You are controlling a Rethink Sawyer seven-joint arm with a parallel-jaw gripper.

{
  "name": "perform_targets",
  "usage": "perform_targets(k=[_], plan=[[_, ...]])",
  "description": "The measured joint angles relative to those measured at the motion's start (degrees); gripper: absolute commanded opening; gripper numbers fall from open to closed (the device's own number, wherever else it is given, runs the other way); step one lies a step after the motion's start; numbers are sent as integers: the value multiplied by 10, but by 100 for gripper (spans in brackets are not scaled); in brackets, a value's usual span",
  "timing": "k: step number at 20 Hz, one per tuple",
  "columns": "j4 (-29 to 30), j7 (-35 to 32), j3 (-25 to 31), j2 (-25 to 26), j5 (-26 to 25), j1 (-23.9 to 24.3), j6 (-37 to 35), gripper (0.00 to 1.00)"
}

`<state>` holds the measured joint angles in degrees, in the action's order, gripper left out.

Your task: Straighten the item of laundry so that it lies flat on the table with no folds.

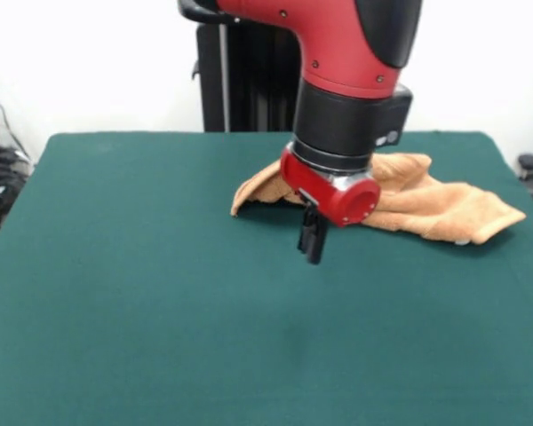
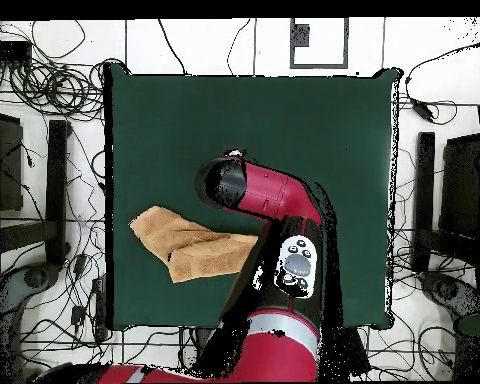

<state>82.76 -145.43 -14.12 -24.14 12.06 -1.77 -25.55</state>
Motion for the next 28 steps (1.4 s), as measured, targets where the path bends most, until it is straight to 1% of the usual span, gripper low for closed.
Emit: perform_targets(k=[4,7,12,13,14,16,20,28], plan=[[1,0,-1,1,3,-11,-19,0],[1,0,-6,1,4,-24,-52,0],[1,0,-24,1,9,-56,-156,0],[1,0,-26,1,10,-59,-166,0],[1,-2,-34,1,11,-67,-194,0],[1,-4,-41,1,11,-73,-214,0],[1,-12,-58,1,11,-82,-246,0],[1,-17,-82,17,15,-80,-250,0]])
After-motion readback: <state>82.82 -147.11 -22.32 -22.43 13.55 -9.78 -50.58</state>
